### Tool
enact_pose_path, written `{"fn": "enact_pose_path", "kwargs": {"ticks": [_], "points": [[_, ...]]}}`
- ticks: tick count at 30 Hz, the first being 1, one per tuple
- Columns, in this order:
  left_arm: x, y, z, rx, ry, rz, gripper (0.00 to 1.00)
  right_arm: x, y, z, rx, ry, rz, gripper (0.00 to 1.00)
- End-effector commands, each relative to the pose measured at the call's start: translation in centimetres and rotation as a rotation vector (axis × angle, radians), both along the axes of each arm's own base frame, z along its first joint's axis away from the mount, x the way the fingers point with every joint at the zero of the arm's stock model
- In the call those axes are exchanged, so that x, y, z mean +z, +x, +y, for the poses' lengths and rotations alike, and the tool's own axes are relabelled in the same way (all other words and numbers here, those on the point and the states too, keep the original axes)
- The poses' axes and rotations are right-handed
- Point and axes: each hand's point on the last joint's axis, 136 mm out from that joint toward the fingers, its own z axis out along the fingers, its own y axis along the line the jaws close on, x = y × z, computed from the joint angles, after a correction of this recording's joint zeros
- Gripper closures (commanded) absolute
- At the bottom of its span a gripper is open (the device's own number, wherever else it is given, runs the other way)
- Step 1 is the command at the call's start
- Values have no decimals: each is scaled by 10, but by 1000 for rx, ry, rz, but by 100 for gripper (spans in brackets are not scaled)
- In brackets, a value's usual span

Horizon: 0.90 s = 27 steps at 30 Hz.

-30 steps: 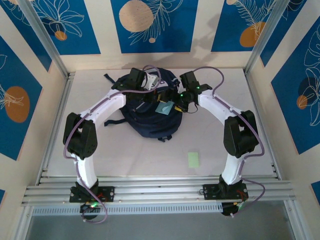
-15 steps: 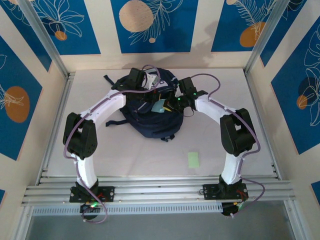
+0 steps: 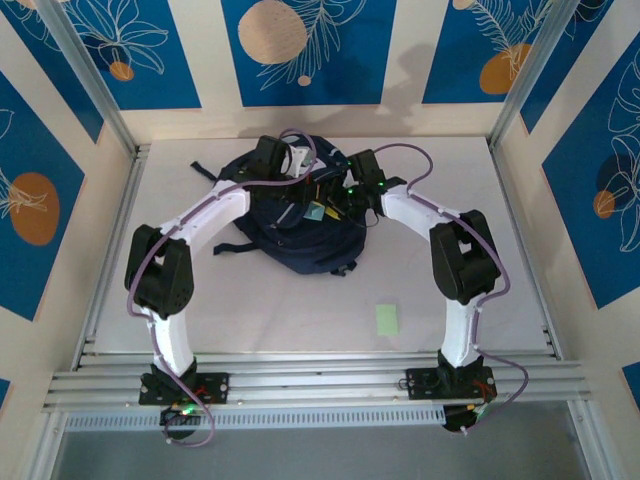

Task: Pack the student bag
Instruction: Place the loose stationery in the student bag, then pick up the loose stationery from the bottom-center of the table.

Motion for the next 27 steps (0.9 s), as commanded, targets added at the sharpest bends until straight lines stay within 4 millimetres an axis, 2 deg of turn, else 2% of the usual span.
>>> {"fn": "enact_pose_path", "kwargs": {"ticks": [1, 5, 7, 9, 15, 21, 24, 27], "points": [[40, -7, -21, -66, -108, -70, 100, 31, -29, -2, 90, -17, -61, 43], [39, -5, -22, -62, -112, -71, 100, 42, -60, -37, 105, -143, -86, 26], [39, -5, -22, -62, -113, -74, 100, 38, -81, -56, 125, -219, -72, 21], [40, -4, -22, -63, -118, -78, 100, 28, -107, -77, 141, -306, -33, 14], [39, -2, -25, -63, -138, -71, 100, -18, -177, -130, 81, -471, 164, 10], [37, -4, -26, -59, -158, -65, 100, -58, -237, -159, 7, -529, 313, 6], [36, -4, -26, -60, -158, -60, 100, -73, -257, -162, 25, -572, 359, 8], [35, -5, -26, -63, -156, -55, 100, -85, -268, -161, 57, -629, 367, 11]]}}
